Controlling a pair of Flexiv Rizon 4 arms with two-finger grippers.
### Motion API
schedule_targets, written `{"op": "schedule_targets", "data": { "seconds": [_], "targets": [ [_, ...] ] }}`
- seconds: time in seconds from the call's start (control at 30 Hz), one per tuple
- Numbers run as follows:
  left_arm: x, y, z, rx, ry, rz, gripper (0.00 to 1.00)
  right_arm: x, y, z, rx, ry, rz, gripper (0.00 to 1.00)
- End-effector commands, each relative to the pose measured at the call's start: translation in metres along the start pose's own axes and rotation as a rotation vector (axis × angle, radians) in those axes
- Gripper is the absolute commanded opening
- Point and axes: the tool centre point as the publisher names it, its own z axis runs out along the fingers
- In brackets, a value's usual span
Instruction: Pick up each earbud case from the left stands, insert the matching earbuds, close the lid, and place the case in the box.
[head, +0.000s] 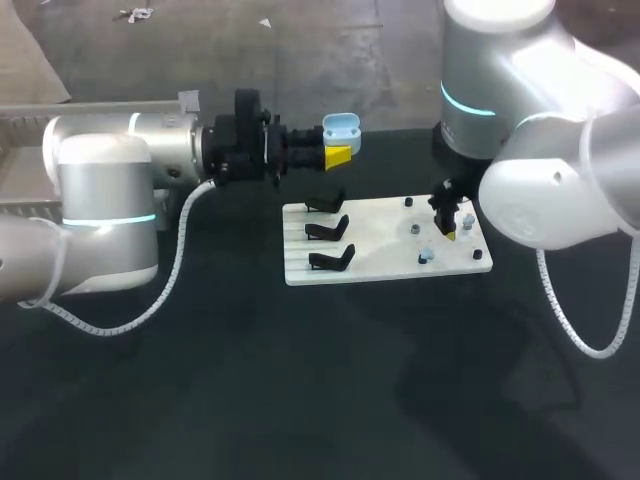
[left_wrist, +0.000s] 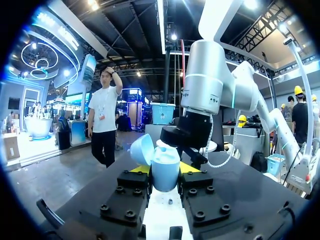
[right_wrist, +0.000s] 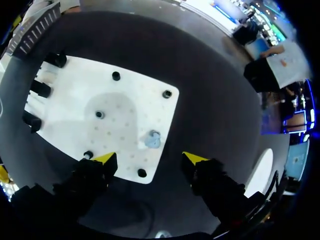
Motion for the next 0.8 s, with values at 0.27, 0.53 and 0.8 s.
{"op": "schedule_targets", "data": {
  "seconds": [0.27,0.53,0.8],
  "targets": [
    [0.001,-0.001,0.0,-0.004,-0.005,0.004,0.0,-0.006,0.001,0.008,0.018,-0.009,0.024,0.55],
    [0.001,-0.001,0.0,-0.004,-0.005,0.004,0.0,-0.008,-0.001,0.012,0.033,-0.032,0.051,0.5],
    [0.001,-0.001,0.0,-0.004,-0.005,0.004,0.0,-0.011,-0.002,0.016,0.029,-0.033,0.061,0.5]
  ]
}}
